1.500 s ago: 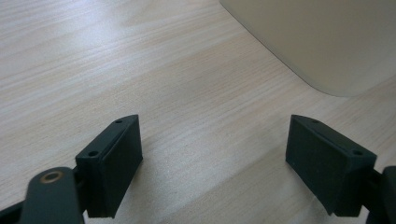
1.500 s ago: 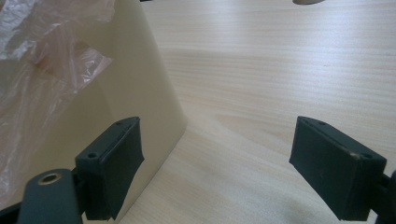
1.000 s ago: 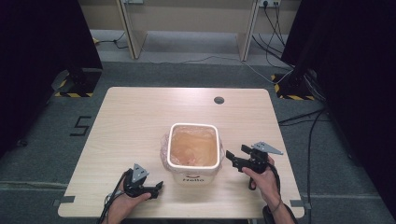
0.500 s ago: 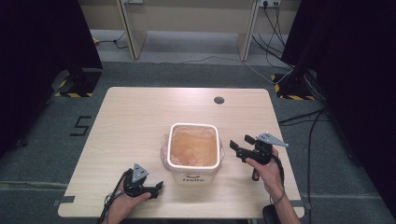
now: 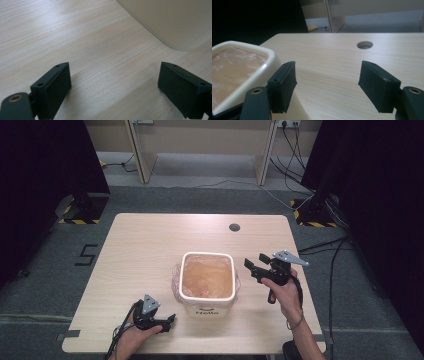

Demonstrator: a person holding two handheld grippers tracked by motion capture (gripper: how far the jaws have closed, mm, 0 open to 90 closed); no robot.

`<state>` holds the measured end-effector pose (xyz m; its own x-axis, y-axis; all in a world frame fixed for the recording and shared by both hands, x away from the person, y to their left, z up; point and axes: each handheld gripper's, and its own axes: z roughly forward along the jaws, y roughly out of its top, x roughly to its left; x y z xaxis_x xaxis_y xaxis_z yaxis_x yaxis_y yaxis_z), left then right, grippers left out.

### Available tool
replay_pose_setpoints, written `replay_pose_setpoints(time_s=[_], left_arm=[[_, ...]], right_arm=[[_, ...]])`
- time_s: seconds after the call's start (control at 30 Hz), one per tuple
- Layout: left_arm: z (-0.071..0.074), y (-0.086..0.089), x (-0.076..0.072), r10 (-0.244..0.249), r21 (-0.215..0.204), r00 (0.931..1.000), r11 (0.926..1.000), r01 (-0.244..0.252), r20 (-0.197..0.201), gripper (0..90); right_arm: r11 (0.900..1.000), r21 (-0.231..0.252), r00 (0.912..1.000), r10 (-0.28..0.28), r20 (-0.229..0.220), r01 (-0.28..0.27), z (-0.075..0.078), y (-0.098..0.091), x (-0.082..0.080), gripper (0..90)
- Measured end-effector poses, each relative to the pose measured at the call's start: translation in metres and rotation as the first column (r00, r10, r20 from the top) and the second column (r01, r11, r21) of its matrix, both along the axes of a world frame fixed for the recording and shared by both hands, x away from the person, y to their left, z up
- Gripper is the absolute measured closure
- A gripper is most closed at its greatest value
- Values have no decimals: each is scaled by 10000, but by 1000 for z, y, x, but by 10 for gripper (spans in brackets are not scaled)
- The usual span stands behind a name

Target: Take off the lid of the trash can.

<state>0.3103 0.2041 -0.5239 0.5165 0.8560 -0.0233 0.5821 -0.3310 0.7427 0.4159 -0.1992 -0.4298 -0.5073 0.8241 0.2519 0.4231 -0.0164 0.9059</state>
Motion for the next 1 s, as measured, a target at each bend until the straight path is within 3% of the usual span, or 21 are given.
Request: replay_pose_setpoints(time_s=[0.13,0.2,0.23,0.27,0.33,0.37,0.4,0.57,0.8,0.9,1.0], left_arm=[[0,0,0,-16,10,10000,10000,16,-5,103],[0,0,1,-32,15,10000,10000,32,-12,100],[0,0,1,-32,15,10000,10000,32,-12,100],[0,0,1,-33,16,10000,10000,33,-10,100],[0,0,1,-34,17,10000,10000,34,-10,100],[0,0,1,-34,17,10000,10000,34,-10,100],[0,0,1,-35,19,10000,10000,35,-12,100],[0,0,1,-46,23,10000,10000,46,-18,100],[0,0,1,-49,22,10000,10000,49,-18,100],[0,0,1,-47,22,10000,10000,47,-19,100],[0,0,1,-47,24,10000,10000,47,-18,100]], right_arm=[[9995,18,9993,300,235,-301,11,8,0,355],[9965,-44,9960,839,305,-838,20,20,-1,423],[9965,-44,9960,839,305,-838,20,20,-1,423],[9930,-120,9925,1181,314,-1178,24,29,-1,455],[9897,-646,9902,1309,482,-1277,26,39,-1,470],[9897,-646,9902,1309,482,-1277,26,39,-1,470],[9824,-1305,9875,1430,669,-1334,27,48,0,495],[9772,-1509,9863,1579,467,-1493,25,61,4,537],[9619,-2262,9869,1607,130,-1536,17,73,6,593],[9625,-2259,9875,1569,114,-1504,15,73,6,595],[9612,-2266,9867,1627,50,-1573,13,75,6,652]])
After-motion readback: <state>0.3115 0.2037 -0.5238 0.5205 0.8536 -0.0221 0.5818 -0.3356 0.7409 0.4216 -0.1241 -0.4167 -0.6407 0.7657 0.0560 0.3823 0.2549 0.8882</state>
